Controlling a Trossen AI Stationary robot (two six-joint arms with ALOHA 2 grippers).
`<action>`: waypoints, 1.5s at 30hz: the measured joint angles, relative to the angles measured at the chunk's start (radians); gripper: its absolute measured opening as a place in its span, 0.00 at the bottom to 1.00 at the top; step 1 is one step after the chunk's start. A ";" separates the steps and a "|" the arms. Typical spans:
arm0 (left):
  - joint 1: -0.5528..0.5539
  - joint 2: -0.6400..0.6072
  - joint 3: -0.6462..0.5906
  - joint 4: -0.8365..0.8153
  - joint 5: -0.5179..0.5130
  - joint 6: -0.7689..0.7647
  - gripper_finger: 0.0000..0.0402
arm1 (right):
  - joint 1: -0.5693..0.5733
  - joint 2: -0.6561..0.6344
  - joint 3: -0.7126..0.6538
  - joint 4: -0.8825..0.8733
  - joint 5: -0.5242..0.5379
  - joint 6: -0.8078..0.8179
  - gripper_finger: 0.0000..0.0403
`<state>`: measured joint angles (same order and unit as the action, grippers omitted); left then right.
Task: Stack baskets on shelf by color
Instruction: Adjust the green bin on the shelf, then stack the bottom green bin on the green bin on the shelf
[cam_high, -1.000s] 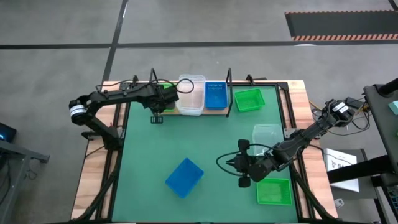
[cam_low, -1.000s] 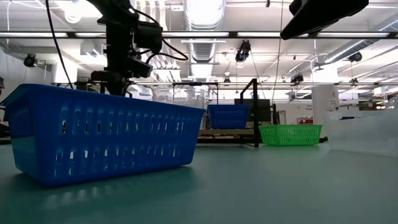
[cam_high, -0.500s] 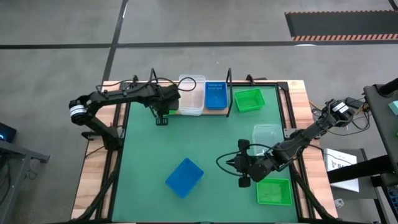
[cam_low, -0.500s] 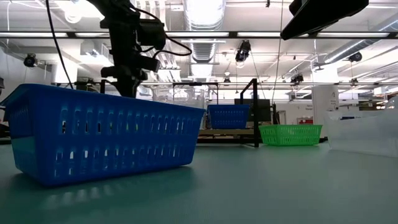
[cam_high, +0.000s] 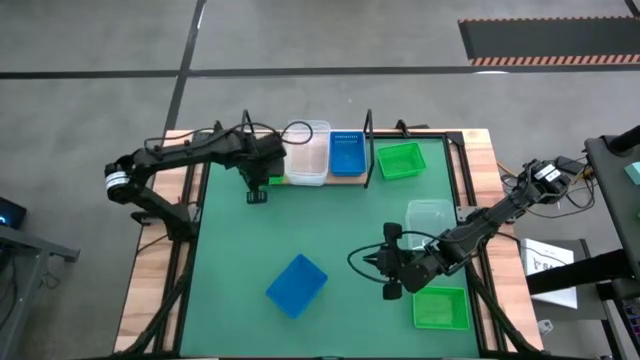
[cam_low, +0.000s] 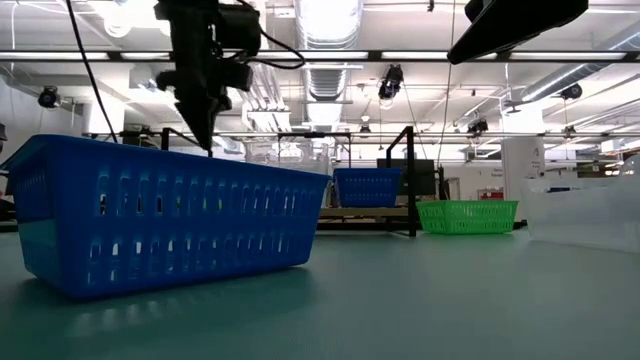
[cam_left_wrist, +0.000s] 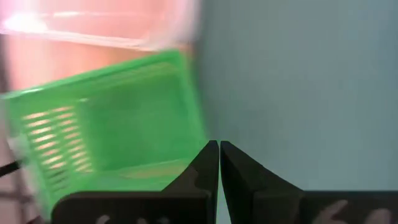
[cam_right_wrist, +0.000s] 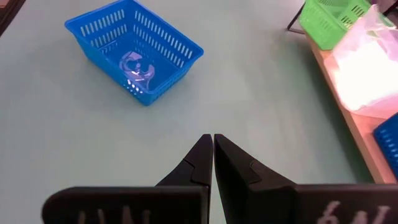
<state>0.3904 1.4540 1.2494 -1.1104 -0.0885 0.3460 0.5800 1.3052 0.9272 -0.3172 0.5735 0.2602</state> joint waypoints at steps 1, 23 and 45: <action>-0.009 0.000 -0.009 0.000 0.021 -0.005 0.00 | 0.000 0.000 0.000 0.000 0.004 -0.001 0.02; -0.037 0.019 -0.130 0.030 -0.290 -0.078 0.00 | 0.000 0.000 0.000 0.000 0.005 -0.002 0.02; -0.400 -0.140 -0.115 0.374 -0.261 -0.364 0.00 | -0.011 0.000 0.000 0.001 0.036 -0.035 0.02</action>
<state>-0.0096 1.3139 1.1343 -0.7366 -0.3491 -0.0184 0.5690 1.3052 0.9272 -0.3162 0.6094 0.2252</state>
